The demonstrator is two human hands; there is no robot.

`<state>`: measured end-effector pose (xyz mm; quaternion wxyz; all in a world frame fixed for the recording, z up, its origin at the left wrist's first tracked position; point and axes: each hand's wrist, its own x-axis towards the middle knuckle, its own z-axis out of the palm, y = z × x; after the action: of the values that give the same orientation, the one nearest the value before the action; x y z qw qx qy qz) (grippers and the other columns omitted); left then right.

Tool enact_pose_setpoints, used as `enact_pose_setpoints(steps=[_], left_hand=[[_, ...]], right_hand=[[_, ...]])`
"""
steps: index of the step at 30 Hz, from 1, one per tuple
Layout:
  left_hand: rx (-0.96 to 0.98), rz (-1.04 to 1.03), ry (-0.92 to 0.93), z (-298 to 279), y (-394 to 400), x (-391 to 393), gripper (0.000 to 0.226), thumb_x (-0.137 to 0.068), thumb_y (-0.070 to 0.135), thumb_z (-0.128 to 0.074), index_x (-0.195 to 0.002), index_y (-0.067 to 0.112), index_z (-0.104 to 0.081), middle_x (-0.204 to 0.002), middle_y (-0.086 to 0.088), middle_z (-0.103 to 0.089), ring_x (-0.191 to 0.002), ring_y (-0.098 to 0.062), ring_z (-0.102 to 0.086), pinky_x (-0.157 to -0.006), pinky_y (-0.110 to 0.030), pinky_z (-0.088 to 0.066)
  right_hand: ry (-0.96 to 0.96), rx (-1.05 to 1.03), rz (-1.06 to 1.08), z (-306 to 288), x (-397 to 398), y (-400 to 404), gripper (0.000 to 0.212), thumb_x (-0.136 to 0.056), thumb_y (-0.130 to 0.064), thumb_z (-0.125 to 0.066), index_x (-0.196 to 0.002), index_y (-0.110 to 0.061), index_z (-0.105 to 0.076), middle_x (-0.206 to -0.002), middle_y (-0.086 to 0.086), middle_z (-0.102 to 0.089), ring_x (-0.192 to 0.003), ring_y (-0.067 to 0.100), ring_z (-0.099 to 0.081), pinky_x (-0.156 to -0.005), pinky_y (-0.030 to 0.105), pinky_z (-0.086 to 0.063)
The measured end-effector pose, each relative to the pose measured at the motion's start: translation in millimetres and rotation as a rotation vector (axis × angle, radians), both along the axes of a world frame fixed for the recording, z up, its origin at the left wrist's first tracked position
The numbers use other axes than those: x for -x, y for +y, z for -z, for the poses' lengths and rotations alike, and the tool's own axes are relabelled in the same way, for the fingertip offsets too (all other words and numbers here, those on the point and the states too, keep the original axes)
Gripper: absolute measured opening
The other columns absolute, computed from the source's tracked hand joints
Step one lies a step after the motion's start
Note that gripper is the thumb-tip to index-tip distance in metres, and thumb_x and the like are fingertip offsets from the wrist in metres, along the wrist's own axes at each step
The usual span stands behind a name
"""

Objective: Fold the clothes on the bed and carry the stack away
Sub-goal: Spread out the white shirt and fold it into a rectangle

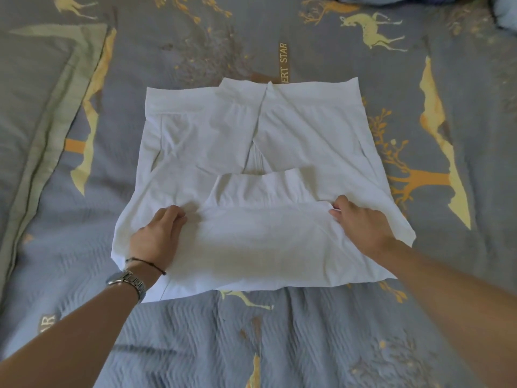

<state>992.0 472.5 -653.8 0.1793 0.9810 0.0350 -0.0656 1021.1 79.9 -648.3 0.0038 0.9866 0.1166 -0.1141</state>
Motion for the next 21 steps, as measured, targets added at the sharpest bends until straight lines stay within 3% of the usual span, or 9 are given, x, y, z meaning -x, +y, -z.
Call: enact_pose_setpoints(steps=[3,5,7,10,13,17,21], left_hand=[[-0.032,-0.040,-0.015,-5,0,-6,0.018,-0.094,0.035,-0.046,-0.092,0.018,-0.053,-0.087,-0.003,-0.057,-0.062,-0.031,-0.057,-0.051,-0.036,-0.045],[-0.026,-0.047,-0.039,-10,-3,-6,0.017,-0.093,0.030,-0.051,-0.092,0.014,-0.058,-0.087,-0.006,-0.057,-0.065,-0.032,-0.056,-0.051,-0.037,-0.045],[-0.051,-0.008,-0.129,-14,-3,-2,0.019,-0.092,0.026,-0.054,-0.092,0.008,-0.063,-0.089,-0.013,-0.058,-0.075,-0.035,-0.057,-0.058,-0.042,-0.046],[-0.126,0.077,-0.259,-20,-2,17,0.035,-0.091,0.029,-0.043,-0.103,0.004,-0.064,-0.105,-0.019,-0.062,-0.094,-0.040,-0.057,-0.077,-0.047,-0.044],[-0.084,0.291,-0.312,-23,-4,53,0.040,-0.089,0.033,-0.044,-0.117,0.009,-0.056,-0.122,-0.018,-0.058,-0.112,-0.034,-0.049,-0.087,-0.043,-0.040],[-0.129,0.644,-0.209,-15,-1,98,0.048,-0.091,0.031,-0.042,-0.134,0.011,-0.039,-0.137,-0.017,-0.049,-0.127,-0.032,-0.047,-0.103,-0.042,-0.037],[-0.233,0.578,-0.176,-3,4,114,0.086,-0.069,-0.010,-0.048,-0.147,0.012,-0.017,-0.144,-0.018,-0.039,-0.132,-0.033,-0.039,-0.114,-0.040,-0.022]], right_hand=[[-0.168,-0.015,-0.017,-1,1,0,0.029,-0.078,-0.020,-0.074,-0.073,0.000,-0.054,-0.048,0.009,-0.050,-0.030,0.027,-0.049,-0.033,0.021,-0.025],[-0.223,-0.007,0.004,1,4,1,0.026,-0.082,-0.023,-0.069,-0.077,-0.002,-0.055,-0.063,0.012,-0.056,-0.048,0.030,-0.057,-0.039,0.031,-0.038],[-0.284,0.009,0.032,1,10,-1,0.022,-0.084,-0.024,-0.067,-0.089,-0.004,-0.058,-0.086,0.014,-0.060,-0.075,0.032,-0.059,-0.062,0.041,-0.047],[-0.320,-0.096,-0.049,-3,25,-3,0.032,-0.089,-0.030,-0.054,-0.109,-0.006,-0.059,-0.116,0.016,-0.058,-0.110,0.030,-0.050,-0.092,0.038,-0.037],[-0.222,-0.156,-0.303,-5,48,-7,0.051,-0.092,-0.042,-0.043,-0.130,-0.008,-0.051,-0.141,0.016,-0.045,-0.136,0.029,-0.032,-0.110,0.039,-0.028],[-0.039,0.003,-0.526,-2,88,-14,0.068,-0.084,-0.034,-0.048,-0.147,-0.015,-0.029,-0.155,0.012,-0.021,-0.145,0.034,-0.014,-0.115,0.049,-0.020],[0.007,0.230,-0.491,1,107,-12,0.087,-0.067,-0.017,-0.060,-0.148,-0.015,-0.025,-0.154,0.016,-0.023,-0.140,0.044,-0.020,-0.110,0.056,-0.027]])
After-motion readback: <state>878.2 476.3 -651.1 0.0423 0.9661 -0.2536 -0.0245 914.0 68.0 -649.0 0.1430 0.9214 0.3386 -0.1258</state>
